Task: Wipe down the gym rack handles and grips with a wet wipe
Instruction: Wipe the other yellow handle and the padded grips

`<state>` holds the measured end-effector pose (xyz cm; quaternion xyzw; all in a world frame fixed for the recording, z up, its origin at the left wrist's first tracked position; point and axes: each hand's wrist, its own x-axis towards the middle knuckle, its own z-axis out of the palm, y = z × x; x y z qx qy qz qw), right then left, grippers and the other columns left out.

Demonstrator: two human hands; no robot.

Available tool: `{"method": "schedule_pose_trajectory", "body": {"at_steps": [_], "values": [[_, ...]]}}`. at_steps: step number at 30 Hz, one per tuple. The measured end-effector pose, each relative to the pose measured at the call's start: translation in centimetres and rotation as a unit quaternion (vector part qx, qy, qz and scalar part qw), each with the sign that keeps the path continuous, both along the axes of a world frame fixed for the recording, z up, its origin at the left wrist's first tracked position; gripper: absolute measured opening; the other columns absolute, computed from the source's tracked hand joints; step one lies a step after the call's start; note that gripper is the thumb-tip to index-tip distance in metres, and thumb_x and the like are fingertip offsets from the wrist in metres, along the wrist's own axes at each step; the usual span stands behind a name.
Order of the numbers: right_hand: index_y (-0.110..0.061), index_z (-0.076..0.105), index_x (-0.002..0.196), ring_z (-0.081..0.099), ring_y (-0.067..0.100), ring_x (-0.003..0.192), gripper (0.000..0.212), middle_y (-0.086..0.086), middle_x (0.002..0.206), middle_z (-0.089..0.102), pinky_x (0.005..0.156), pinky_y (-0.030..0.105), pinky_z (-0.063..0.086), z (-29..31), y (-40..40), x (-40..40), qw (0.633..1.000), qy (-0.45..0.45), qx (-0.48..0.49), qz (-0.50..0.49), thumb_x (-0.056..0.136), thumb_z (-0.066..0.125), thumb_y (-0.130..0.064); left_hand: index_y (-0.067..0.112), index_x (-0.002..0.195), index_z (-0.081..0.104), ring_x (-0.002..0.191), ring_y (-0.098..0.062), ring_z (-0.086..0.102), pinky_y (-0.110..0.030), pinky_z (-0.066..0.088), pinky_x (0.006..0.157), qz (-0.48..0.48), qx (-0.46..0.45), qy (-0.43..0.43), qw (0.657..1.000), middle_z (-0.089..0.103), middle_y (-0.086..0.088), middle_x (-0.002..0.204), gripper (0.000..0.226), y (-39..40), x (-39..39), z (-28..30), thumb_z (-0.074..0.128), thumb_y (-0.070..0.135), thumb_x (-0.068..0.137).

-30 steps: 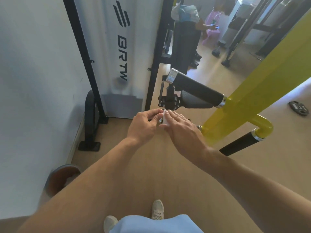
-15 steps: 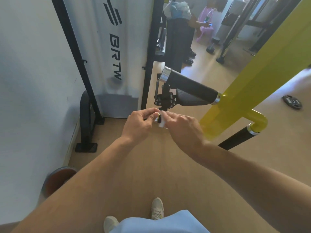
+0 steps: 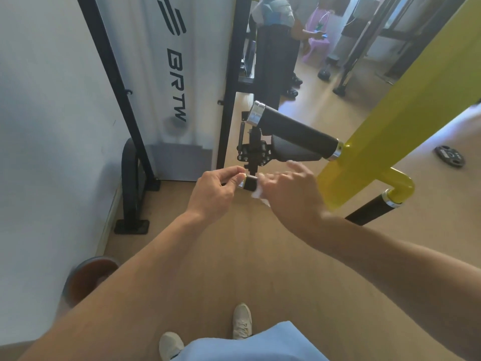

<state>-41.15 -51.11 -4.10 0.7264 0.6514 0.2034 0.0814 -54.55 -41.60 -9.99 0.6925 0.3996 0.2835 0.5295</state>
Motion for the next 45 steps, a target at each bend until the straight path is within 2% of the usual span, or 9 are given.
{"method": "schedule_pose_trajectory", "body": {"at_steps": [4,8,12,19,26,30,36,41,45], "values": [[-0.02,0.077,0.107,0.076,0.019,0.08,0.033,-0.005,0.095,0.079,0.077,0.034,0.058,-1.3,0.7,-1.0,0.984,0.172,0.043,0.023,0.078,0.083,-0.032,0.033,0.115,0.073,0.1,-0.006,0.068,-0.024,0.058,0.086,0.001,0.005,0.006,1.0,0.075,0.01,0.111,0.022,0.2,-0.2,-0.1,0.062,0.036,0.097],[-0.011,0.068,0.054,0.057,0.022,0.036,0.016,0.004,0.043,0.058,0.048,0.023,0.039,0.8,-1.6,0.4,0.999,0.026,0.016,-0.037,0.065,0.08,-0.008,0.027,0.119,0.072,0.099,-0.008,0.064,-0.015,0.052,0.082,0.016,0.007,0.007,1.0,0.072,0.007,0.115,0.027,0.4,-0.3,-0.1,0.061,0.036,0.097],[-0.012,0.065,0.052,0.055,0.021,0.038,0.024,0.005,0.043,0.057,0.06,0.03,0.051,0.8,-1.5,0.4,0.999,-0.014,-0.029,-0.008,0.072,0.077,-0.006,0.025,0.121,0.071,0.093,-0.012,0.065,-0.021,0.057,0.084,0.025,0.003,0.002,1.0,0.073,0.004,0.116,0.029,-0.3,0.0,-0.1,0.061,0.036,0.097],[-0.021,0.076,0.105,0.074,0.019,0.08,0.028,-0.005,0.096,0.078,0.072,0.031,0.058,-2.0,1.3,-1.3,0.957,0.265,0.106,0.06,0.078,0.084,-0.024,0.03,0.115,0.074,0.099,-0.005,0.068,-0.019,0.054,0.085,0.022,0.006,0.001,1.0,0.074,0.013,0.105,0.021,-0.1,-0.2,0.0,0.061,0.033,0.098],[-0.011,0.063,0.116,0.071,0.024,0.083,0.021,0.004,0.096,0.071,0.062,0.029,0.039,1.6,-2.4,-0.2,0.991,0.035,-0.1,-0.085,0.101,0.05,-0.016,0.026,0.12,0.072,0.093,-0.001,0.062,-0.02,0.052,0.089,0.034,0.009,0.014,0.999,0.074,0.007,0.113,0.029,-0.1,-0.2,-0.5,0.062,0.038,0.096],[-0.008,0.066,0.11,0.074,0.027,0.079,0.02,0.006,0.091,0.074,0.061,0.031,0.051,-0.2,-0.6,-0.8,0.996,0.079,-0.038,-0.018,0.091,0.064,-0.01,0.026,0.12,0.072,0.097,-0.003,0.064,-0.013,0.048,0.083,0.024,0.001,0.014,1.0,0.073,0.009,0.112,0.028,-0.5,-0.1,-0.1,0.062,0.038,0.096],[-0.009,0.067,0.127,0.072,0.021,0.104,0.051,0.005,0.116,0.074,0.089,0.034,0.056,-2.9,1.0,-1.2,0.981,0.184,0.046,0.038,0.078,0.081,-0.009,0.026,0.119,0.072,0.1,-0.004,0.067,0.0,0.046,0.07,0.013,0.008,0.019,1.0,0.074,0.008,0.111,0.025,0.2,-0.4,0.6,0.062,0.033,0.097],[-0.011,0.065,0.116,0.067,0.024,0.076,0.022,0.003,0.089,0.068,0.061,0.031,0.047,1.7,-1.5,-0.6,0.99,0.101,-0.088,-0.053,0.097,0.054,-0.012,0.023,0.124,0.07,0.105,-0.007,0.06,-0.01,0.044,0.078,0.012,0.019,0.032,0.999,0.071,0.004,0.121,0.032,-0.2,-0.1,0.2,0.06,0.037,0.097],[-0.015,0.064,0.12,0.068,0.023,0.08,0.024,0.003,0.091,0.069,0.064,0.03,0.051,2.2,-1.1,0.8,0.989,0.121,-0.083,-0.034,0.098,0.054,-0.013,0.023,0.126,0.069,0.103,-0.004,0.059,-0.003,0.042,0.075,0.034,0.004,0.019,0.999,0.07,0.005,0.122,0.033,-1.0,0.4,0.0,0.059,0.037,0.098]]}}
